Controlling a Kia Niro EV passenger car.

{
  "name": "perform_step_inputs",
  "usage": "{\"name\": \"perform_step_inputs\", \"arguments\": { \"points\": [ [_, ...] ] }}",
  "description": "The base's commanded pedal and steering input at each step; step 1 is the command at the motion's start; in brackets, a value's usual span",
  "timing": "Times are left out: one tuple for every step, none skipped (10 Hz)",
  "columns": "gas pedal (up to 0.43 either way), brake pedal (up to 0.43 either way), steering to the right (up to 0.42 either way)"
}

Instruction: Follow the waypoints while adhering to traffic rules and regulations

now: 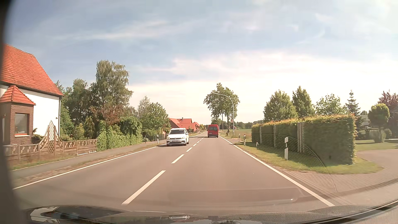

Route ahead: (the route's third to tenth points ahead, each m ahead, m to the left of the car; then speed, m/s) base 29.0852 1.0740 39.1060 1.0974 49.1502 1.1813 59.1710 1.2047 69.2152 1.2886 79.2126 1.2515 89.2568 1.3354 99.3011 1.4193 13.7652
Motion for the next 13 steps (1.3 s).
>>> {"name": "perform_step_inputs", "arguments": {
  "points": [
    [0.228, 0.0, -0.003],
    [0.228, 0.0, -0.003],
    [0.228, 0.0, -0.003],
    [0.228, 0.0, -0.003],
    [0.228, 0.0, -0.003],
    [0.228, 0.0, -0.003],
    [0.228, 0.0, -0.003],
    [0.228, 0.0, -0.003],
    [0.228, 0.0, -0.003],
    [0.228, 0.0, -0.003],
    [0.228, 0.0, -0.003],
    [0.228, 0.0, -0.003],
    [0.228, 0.0, -0.003]
  ]
}}
